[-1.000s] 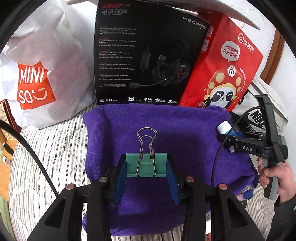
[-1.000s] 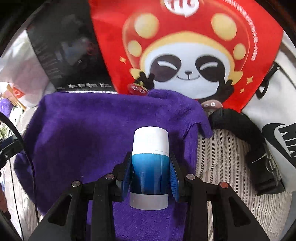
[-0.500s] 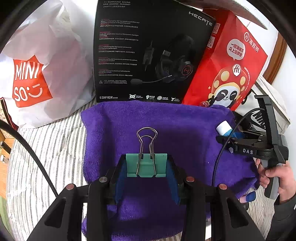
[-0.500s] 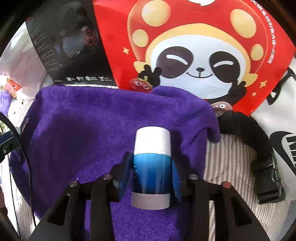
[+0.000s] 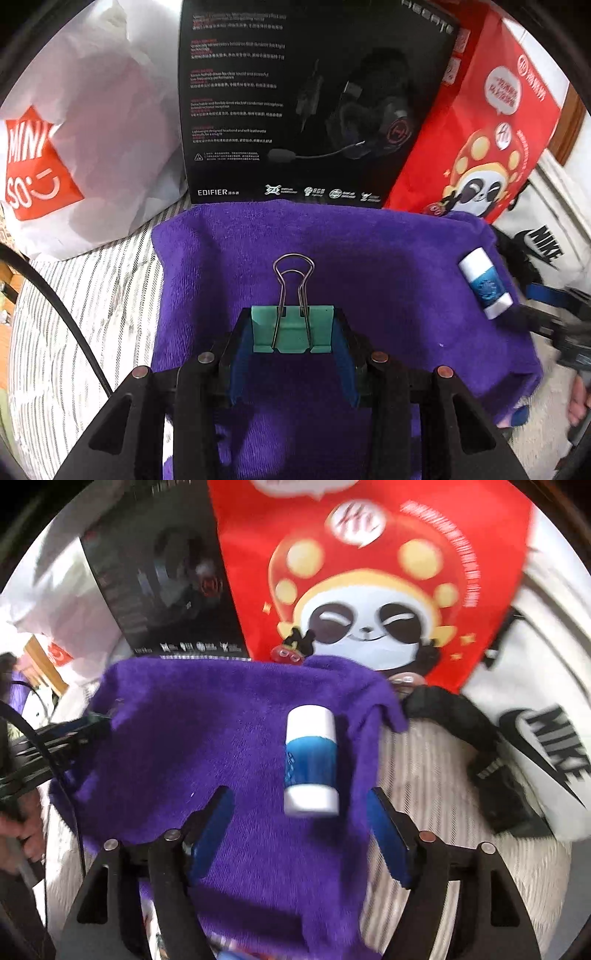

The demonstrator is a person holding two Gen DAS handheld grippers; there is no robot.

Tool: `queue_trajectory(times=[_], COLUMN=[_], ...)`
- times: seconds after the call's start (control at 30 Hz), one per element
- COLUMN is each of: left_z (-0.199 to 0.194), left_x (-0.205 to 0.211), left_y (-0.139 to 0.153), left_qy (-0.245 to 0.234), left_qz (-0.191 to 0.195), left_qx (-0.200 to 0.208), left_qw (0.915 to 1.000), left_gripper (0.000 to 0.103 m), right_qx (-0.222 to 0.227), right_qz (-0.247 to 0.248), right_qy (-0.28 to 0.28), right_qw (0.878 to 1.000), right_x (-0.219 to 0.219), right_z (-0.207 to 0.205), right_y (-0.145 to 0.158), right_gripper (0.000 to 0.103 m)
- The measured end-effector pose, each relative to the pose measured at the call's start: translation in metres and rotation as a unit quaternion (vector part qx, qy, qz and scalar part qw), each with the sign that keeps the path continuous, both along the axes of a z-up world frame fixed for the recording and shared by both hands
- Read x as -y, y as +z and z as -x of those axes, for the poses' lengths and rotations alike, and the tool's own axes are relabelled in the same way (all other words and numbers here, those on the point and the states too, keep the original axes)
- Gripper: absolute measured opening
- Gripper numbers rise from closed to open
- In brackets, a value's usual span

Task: Organize rigid objects
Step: 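Carry the binder clip and deodorant stick onto the purple towel and release both, then move the left tool to the white tape roll and grasp it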

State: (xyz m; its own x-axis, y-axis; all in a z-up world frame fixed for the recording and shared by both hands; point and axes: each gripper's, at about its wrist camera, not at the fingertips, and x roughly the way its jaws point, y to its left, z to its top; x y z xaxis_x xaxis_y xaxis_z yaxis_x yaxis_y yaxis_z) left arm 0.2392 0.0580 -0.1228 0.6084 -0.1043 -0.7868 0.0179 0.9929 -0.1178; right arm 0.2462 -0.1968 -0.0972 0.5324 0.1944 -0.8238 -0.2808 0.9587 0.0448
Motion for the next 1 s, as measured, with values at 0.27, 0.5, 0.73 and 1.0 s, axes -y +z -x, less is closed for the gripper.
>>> queue_trajectory(times=[0.27, 0.5, 0.73, 1.0], left_z=[-0.021, -0.029, -0.029, -0.013], left_x=[0.007, 0.012, 0.027, 0.033], left_y=[-0.01, -0.015, -0.015, -0.016], left_qy=[0.001, 0.0, -0.009, -0.02], left_qz=[-0.022, -0.041, -0.071, -0.062], left_qx=[-0.027, -0.042, -0.043, -0.057], left_qw=[0.9994, 0.9982, 0.9965, 0.9963], left_gripper=[0.039, 0.039, 0.04, 0.062], right_qx=[0.01, 0.0, -0.004, 0.003], right_qz=[-0.017, -0.01, -0.022, -0.031], right_qy=[-0.008, -0.018, -0.033, -0.036], right_qw=[1.0, 1.0, 0.999, 0.999], right_x=[0.026, 0.046, 0.06, 0.065], right_z=[0.056, 0.089, 0.106, 0.128], right_y=[0.017, 0.01, 0.01, 0.018], right_gripper=[0.079, 0.079, 0.079, 0.079])
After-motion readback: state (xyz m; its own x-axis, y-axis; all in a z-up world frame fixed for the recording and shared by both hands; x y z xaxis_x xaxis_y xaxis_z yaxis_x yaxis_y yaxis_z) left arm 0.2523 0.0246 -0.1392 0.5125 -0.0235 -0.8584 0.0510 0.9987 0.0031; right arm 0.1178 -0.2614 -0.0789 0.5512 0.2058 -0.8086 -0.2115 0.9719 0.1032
